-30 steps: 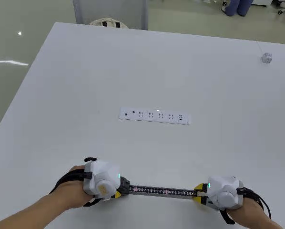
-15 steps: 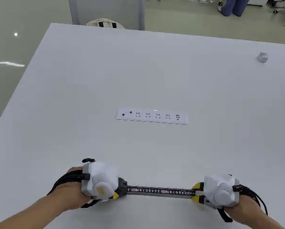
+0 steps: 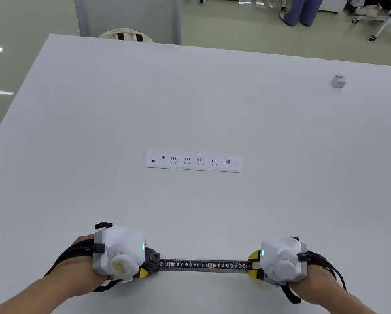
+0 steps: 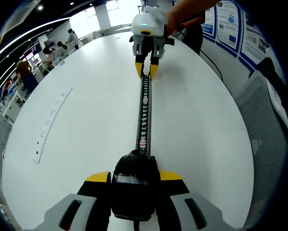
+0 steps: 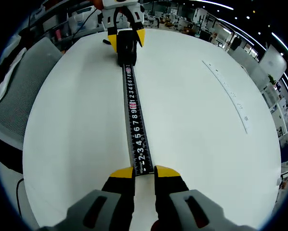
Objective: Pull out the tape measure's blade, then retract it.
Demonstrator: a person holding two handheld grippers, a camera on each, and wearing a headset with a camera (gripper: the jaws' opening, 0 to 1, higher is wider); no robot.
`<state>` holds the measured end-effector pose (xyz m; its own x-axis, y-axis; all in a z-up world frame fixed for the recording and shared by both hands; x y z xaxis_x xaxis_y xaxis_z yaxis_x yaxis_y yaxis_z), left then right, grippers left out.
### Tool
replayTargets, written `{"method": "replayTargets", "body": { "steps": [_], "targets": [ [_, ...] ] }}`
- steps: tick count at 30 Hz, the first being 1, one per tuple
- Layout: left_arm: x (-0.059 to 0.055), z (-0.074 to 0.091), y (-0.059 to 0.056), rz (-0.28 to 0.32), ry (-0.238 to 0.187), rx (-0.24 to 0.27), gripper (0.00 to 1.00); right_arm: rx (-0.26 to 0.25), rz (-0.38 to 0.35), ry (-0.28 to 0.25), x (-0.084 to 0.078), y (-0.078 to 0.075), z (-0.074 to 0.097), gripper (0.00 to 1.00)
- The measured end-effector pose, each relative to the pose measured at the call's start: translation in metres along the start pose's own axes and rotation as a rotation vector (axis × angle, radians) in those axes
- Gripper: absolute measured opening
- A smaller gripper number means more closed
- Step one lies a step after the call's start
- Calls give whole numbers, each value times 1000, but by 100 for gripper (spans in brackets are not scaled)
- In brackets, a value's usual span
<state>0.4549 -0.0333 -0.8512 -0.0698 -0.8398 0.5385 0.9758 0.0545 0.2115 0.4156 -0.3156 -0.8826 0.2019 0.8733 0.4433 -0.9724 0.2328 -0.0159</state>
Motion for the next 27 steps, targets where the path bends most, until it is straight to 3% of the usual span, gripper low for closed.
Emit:
{"method": "replayTargets", "body": {
  "steps": [15, 21, 27],
  "targets": [
    [3, -1, 0, 5, 1, 15, 35, -24, -23, 9, 0, 1, 2, 17],
    [10, -2, 1, 38, -22, 21, 35, -52, -44, 16, 0, -2, 4, 22],
    [11, -2, 1, 78, -30, 43, 37, -83, -79, 10, -1, -2, 5, 24]
  ]
}}
Point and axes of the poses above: the centre of the closed fingertips' face, and the gripper's own axes: z roughly backward along the fingers, y roughly to its left, x roughly out of its top, the point moved 6 cm from there along z, roughly backward along the fingers, and after that the axes turned 5 degrees about x, right-handed, at the moved point
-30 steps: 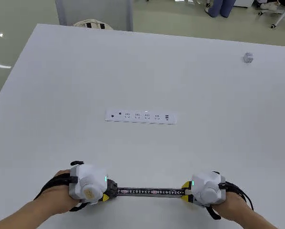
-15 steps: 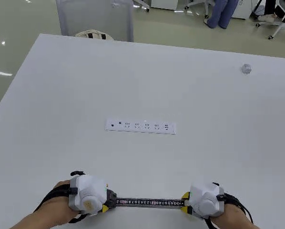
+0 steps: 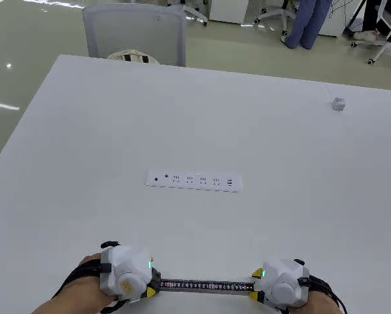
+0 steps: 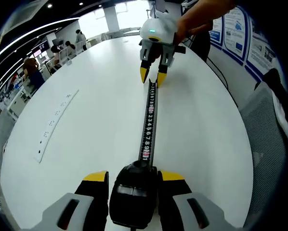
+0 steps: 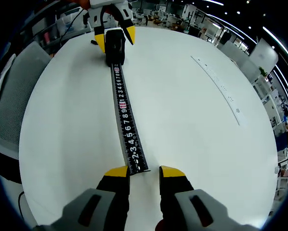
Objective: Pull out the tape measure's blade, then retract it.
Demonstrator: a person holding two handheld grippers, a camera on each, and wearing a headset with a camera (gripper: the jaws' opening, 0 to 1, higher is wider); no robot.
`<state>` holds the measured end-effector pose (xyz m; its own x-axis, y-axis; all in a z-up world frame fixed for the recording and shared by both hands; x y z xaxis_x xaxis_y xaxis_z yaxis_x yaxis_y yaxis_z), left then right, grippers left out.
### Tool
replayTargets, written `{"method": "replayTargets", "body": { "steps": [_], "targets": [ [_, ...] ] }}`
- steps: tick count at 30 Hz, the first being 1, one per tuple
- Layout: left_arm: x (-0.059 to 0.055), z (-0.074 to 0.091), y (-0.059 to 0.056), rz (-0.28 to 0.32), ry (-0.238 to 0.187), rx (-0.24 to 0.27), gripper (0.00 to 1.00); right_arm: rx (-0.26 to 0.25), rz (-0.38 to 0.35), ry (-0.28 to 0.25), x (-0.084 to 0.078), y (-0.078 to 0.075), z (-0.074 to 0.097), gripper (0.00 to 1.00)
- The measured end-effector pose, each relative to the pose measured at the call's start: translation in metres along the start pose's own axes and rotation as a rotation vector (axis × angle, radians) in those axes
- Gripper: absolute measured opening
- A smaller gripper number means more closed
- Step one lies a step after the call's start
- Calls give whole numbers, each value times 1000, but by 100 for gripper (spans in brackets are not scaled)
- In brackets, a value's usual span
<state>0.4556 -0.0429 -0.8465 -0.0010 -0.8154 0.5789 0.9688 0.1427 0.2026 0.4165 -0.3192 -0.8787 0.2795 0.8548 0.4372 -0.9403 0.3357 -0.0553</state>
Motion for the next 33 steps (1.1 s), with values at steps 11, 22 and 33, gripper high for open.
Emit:
{"method": "replayTargets", "body": {
  "steps": [11, 22, 33],
  "targets": [
    [-10, 8, 1, 145, -6, 63, 47, -31, -145, -61, -5, 4, 5, 30],
    [-16, 17, 1, 242, -32, 119, 51, -67, -240, -108, -1, 11, 10, 37],
    [-24, 33, -4, 394, -69, 188, 54, -104, -332, -176, 12, 23, 17, 40]
  ]
}}
Point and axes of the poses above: the centre of the closed fingertips' face, and the gripper's own axes: z roughly backward along the fingers, y roughly to its left, x roughly out of its top, the point moved 6 cm from there along z, roughly backward along the fingers, and after that the axes turned 5 degrees about x, right-handed, at the moved point
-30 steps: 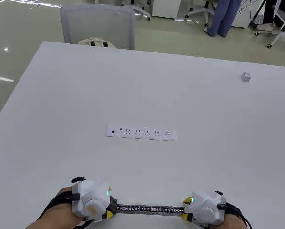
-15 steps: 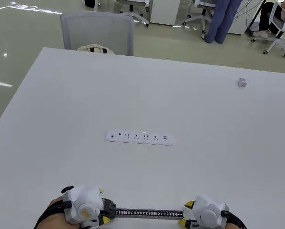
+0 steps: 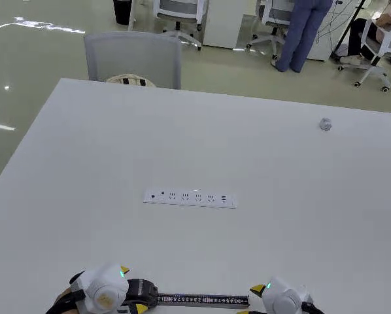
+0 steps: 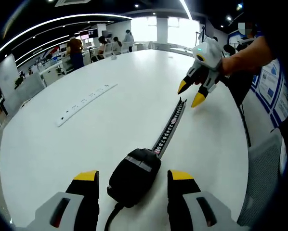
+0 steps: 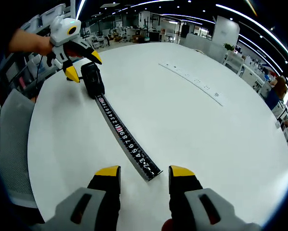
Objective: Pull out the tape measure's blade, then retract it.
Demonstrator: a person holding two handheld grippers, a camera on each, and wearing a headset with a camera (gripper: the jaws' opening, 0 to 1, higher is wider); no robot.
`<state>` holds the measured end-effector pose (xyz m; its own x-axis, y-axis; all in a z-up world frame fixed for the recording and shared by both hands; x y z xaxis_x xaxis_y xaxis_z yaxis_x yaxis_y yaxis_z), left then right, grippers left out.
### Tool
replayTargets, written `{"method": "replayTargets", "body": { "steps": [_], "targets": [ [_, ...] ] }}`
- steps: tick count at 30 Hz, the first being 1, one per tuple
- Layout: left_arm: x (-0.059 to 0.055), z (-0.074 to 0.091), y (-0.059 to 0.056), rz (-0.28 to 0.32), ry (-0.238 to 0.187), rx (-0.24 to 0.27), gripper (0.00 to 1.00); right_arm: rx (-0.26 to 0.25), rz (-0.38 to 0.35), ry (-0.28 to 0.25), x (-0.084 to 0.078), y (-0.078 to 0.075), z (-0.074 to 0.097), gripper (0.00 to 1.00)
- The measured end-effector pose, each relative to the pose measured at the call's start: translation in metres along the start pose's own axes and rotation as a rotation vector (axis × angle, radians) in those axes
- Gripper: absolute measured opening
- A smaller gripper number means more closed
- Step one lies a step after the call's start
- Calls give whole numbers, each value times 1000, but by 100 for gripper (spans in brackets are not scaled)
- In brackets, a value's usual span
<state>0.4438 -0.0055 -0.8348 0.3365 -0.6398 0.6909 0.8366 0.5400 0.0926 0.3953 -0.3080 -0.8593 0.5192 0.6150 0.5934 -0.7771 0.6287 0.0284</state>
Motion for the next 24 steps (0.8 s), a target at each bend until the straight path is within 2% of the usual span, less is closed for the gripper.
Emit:
{"method": "replayTargets", "body": {
  "steps": [8, 20, 24],
  "targets": [
    [-10, 8, -7, 75, -12, 48, 58, -31, -85, -22, -2, 12, 4, 47],
    [-22, 21, -19, 177, -24, 115, 62, -57, -160, -49, -7, 29, 9, 51],
    [-25, 26, -22, 193, -23, 133, 63, -64, -170, -53, -6, 35, 11, 53]
  ]
}}
Point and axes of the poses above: the centre of the closed fingertips' face, and the gripper's own axes: z roughly backward along the fingers, y roughly to its left, x roughly out of its top, the point moved 6 cm from there along z, roughly backward along the fingers, and after that the axes turned 5 degrees about x, right-handed, at the moved point
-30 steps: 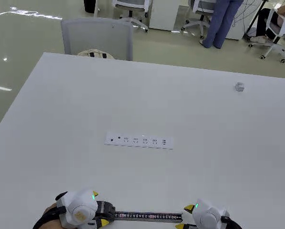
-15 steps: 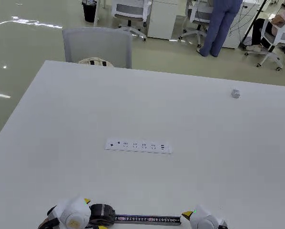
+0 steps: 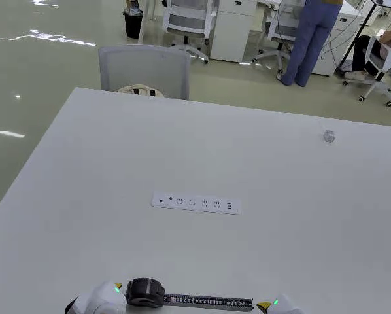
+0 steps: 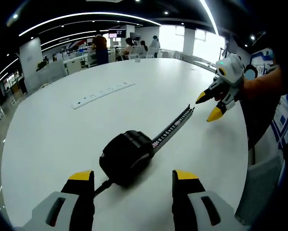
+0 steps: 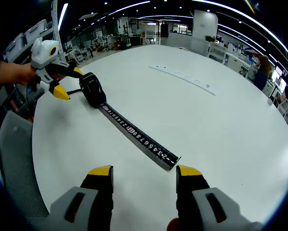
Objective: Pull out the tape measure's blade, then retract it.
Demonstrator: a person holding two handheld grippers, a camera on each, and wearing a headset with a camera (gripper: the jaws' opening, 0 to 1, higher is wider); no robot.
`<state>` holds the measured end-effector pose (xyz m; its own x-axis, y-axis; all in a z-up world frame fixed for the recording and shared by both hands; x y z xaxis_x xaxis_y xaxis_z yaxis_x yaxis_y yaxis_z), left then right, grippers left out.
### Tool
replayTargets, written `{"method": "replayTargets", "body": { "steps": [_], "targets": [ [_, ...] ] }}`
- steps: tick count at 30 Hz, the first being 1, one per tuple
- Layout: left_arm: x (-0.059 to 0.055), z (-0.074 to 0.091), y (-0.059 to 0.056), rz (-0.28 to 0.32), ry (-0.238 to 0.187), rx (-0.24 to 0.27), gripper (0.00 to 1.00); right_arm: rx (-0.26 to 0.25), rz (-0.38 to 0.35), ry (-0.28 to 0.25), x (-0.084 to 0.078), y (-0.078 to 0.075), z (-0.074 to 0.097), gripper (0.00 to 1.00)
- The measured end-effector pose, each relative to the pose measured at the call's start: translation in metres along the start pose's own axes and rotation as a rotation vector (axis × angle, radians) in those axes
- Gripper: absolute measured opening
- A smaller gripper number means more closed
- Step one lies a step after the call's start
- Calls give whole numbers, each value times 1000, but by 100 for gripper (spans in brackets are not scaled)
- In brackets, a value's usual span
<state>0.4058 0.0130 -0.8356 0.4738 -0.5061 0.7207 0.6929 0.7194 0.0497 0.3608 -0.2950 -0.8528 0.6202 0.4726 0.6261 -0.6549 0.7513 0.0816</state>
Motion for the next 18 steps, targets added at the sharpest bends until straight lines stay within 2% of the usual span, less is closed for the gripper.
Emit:
{"method": "replayTargets", "body": {
  "steps": [6, 7, 8, 18],
  "targets": [
    [-1, 1, 0, 11, -3, 3, 63, -2, -5, -4, 0, 1, 0, 55],
    [-8, 8, -2, 59, -6, 31, 63, -12, -34, -17, -1, 11, 1, 56],
    [-10, 12, -4, 80, -11, 41, 64, -15, -42, -18, -1, 15, 3, 57],
    [-21, 22, -12, 148, -16, 76, 67, -33, -96, -27, -5, 30, 11, 61]
  ]
}}
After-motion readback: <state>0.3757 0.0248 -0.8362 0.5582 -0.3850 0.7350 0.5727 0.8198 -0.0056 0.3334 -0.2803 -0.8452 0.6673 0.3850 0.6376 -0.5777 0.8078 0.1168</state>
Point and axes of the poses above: the centre of the closed fingertips' face, and the gripper's own axes: z roughly backward along the fingers, y roughly to its left, x roughly out of its top, the point moved 6 cm from there along z, roughly backward along the fingers, and after that the axes turned 5 degrees about x, right-handed, at the moved point
